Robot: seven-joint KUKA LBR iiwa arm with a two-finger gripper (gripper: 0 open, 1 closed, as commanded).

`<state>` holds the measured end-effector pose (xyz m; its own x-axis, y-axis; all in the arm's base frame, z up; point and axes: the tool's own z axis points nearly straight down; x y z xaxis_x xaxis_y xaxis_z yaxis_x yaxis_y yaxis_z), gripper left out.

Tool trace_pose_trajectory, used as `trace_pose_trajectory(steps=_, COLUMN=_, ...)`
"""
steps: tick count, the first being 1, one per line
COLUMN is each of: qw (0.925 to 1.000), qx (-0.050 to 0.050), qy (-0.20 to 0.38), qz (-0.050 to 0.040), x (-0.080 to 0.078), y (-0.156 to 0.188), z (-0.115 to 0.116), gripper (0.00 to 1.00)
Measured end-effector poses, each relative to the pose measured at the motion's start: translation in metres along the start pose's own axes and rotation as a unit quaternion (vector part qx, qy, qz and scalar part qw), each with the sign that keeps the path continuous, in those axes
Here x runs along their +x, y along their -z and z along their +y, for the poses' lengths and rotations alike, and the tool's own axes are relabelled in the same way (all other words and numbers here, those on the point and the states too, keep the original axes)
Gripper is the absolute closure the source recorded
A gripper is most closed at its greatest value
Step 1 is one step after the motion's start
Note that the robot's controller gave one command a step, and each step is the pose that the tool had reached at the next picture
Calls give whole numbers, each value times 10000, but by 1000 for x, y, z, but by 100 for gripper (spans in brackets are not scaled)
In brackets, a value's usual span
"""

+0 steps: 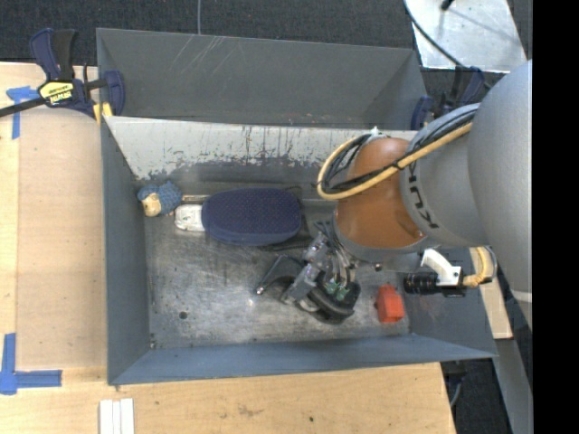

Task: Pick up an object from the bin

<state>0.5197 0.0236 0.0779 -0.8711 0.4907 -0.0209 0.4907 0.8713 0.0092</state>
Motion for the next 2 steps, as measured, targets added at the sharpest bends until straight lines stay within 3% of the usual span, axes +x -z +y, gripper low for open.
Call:
trace_pose_trajectory(steps=1, qw=9999, qx=46, qy=11, qz=95, x=-2, y=39, z=0, gripper=100)
trace_pose_trajectory(steps=2, qw=9999, qx=53, qy=23, qz=105, x=-2, y=58, z=-1, gripper=100)
